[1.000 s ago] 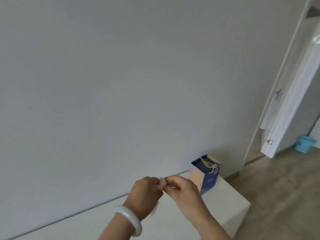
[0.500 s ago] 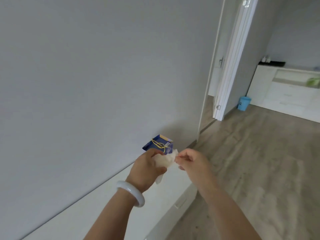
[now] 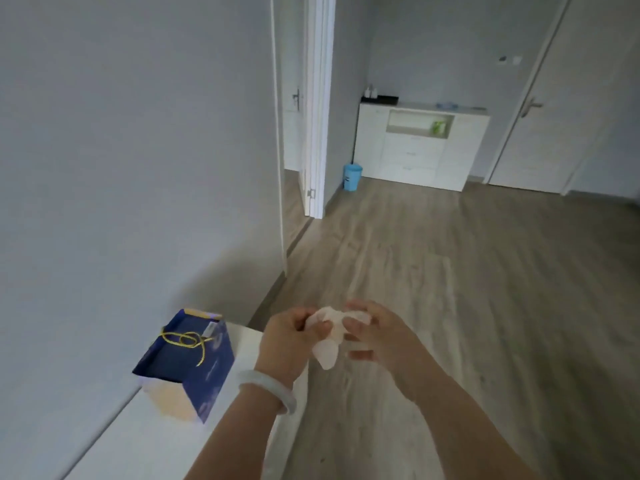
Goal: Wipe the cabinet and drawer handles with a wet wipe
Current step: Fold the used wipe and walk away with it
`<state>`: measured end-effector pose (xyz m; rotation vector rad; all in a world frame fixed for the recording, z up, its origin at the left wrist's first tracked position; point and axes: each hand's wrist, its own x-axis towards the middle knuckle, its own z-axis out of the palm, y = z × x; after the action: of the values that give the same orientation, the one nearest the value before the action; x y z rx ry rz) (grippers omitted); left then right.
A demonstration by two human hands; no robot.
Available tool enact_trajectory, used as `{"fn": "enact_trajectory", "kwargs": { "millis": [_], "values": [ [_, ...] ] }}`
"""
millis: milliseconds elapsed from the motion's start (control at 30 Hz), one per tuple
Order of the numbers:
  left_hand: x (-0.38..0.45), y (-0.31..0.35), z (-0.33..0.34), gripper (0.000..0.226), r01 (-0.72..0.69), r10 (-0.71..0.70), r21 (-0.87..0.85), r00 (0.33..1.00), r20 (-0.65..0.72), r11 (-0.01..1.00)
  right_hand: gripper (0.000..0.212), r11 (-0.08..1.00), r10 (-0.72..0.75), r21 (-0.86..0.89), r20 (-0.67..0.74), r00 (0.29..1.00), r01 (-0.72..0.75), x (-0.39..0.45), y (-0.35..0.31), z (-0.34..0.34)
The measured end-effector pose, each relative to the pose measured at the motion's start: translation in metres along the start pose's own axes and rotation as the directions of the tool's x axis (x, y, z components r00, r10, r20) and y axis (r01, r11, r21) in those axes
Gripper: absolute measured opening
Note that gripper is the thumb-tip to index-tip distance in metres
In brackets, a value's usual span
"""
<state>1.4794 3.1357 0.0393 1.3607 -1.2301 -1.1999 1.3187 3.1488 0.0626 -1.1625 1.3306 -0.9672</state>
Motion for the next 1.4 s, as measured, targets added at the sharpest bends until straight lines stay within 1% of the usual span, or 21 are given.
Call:
{"fn": "enact_trajectory", "kwargs": {
  "millis": [67, 133, 200, 233, 300, 400, 467, 533, 600, 667, 767, 867, 933, 1000, 1100, 1167, 1233, 1300, 1400],
  "values": [
    [0.025, 0.002, 0.032, 0.023, 0.014, -0.016, 0.03, 0.998, 0.069, 0.999, 0.016, 1.0, 0.003, 0.011, -0.043, 0.999, -0.003, 0.015, 0.004, -0.024],
    [0.057, 0.003, 0.069, 0.013, 0.004, -0.01, 0.053, 0.994, 0.112, 0.999, 0.009, 1.0, 0.008, 0.025, -0.147, 0.989, -0.004, 0.04, 0.013, -0.056],
    [0.092, 0.001, 0.106, 0.011, -0.019, 0.009, 0.075, 0.992, 0.129, 0.997, 0.003, 1.0, 0.001, -0.024, -0.268, 0.963, -0.008, 0.072, 0.022, -0.092],
    [0.107, 0.001, 0.121, 0.013, -0.029, 0.02, 0.079, 0.993, 0.118, 0.996, 0.004, 0.999, -0.005, -0.052, -0.309, 0.951, -0.012, 0.086, 0.025, -0.109],
    [0.143, -0.001, 0.157, 0.02, -0.016, 0.011, 0.069, 0.997, 0.076, 0.997, 0.006, 0.999, 0.007, -0.044, -0.363, 0.932, -0.025, 0.119, 0.034, -0.151],
    [0.194, 0.003, 0.202, 0.028, 0.075, -0.075, 0.037, 0.997, 0.015, 0.996, 0.008, 0.996, 0.082, 0.006, -0.434, 0.897, -0.088, 0.161, 0.046, -0.219],
    [0.232, 0.003, 0.224, 0.025, 0.15, -0.15, 0.014, 0.988, -0.026, 0.989, 0.011, 0.991, 0.128, 0.036, -0.485, 0.865, -0.127, 0.192, 0.055, -0.267],
    [0.27, 0.002, 0.241, 0.019, 0.205, -0.205, -0.02, 0.978, -0.027, 0.979, 0.01, 0.985, 0.167, 0.053, -0.47, 0.867, -0.161, 0.227, 0.061, -0.307],
    [0.302, -0.001, 0.256, 0.017, 0.226, -0.225, 0.032, 0.974, -0.033, 0.974, 0.01, 0.98, 0.2, 0.07, -0.424, 0.883, -0.188, 0.263, 0.06, -0.326],
    [0.332, -0.004, 0.27, 0.019, 0.22, -0.219, 0.057, 0.976, -0.015, 0.974, 0.012, 0.978, 0.21, 0.089, -0.346, 0.914, -0.191, 0.3, 0.057, -0.329],
    [0.389, -0.007, 0.292, 0.025, 0.274, -0.275, 0.046, 0.961, 0.034, 0.961, 0.015, 0.977, 0.206, 0.105, -0.222, 0.953, -0.186, 0.364, 0.048, -0.323],
    [0.458, -0.012, 0.316, 0.029, 0.292, -0.292, 0.011, 0.954, 0.061, 0.956, 0.018, 0.98, 0.2, 0.053, -0.163, 0.966, -0.194, 0.444, 0.049, -0.328],
    [0.51, -0.014, 0.327, 0.03, 0.26, -0.26, 0.007, 0.964, 0.06, 0.966, 0.018, 0.98, 0.199, 0.043, -0.162, 0.967, -0.194, 0.497, 0.047, -0.339],
    [0.571, -0.016, 0.335, 0.036, 0.243, -0.244, 0.022, 0.968, 0.067, 0.97, 0.019, 0.977, 0.212, 0.025, -0.176, 0.961, -0.211, 0.553, 0.042, -0.353],
    [0.66, -0.009, 0.341, 0.049, 0.164, -0.186, 0.189, 0.977, 0.101, 0.968, 0.021, 0.966, 0.25, -0.015, -0.178, 0.952, -0.256, 0.629, 0.024, -0.37],
    [0.714, 0.008, 0.349, 0.046, 0.106, -0.137, 0.242, 0.984, 0.115, 0.965, 0.02, 0.968, 0.242, -0.026, -0.186, 0.952, -0.251, 0.682, 0.01, -0.382],
    [0.759, 0.026, 0.359, 0.036, 0.051, -0.083, 0.289, 0.991, 0.101, 0.956, 0.019, 0.972, 0.224, -0.03, -0.201, 0.954, -0.235, 0.727, -0.005, -0.394],
    [0.803, 0.038, 0.372, 0.029, 0.037, -0.067, 0.306, 0.994, 0.087, 0.951, 0.017, 0.97, 0.233, -0.026, -0.194, 0.953, -0.243, 0.772, -0.016, -0.406],
    [0.87, 0.052, 0.395, 0.026, 0.051, -0.077, 0.277, 0.993, 0.084, 0.96, 0.015, 0.969, 0.244, 0.002, -0.201, 0.949, -0.248, 0.84, -0.029, -0.429]
  ]
}}
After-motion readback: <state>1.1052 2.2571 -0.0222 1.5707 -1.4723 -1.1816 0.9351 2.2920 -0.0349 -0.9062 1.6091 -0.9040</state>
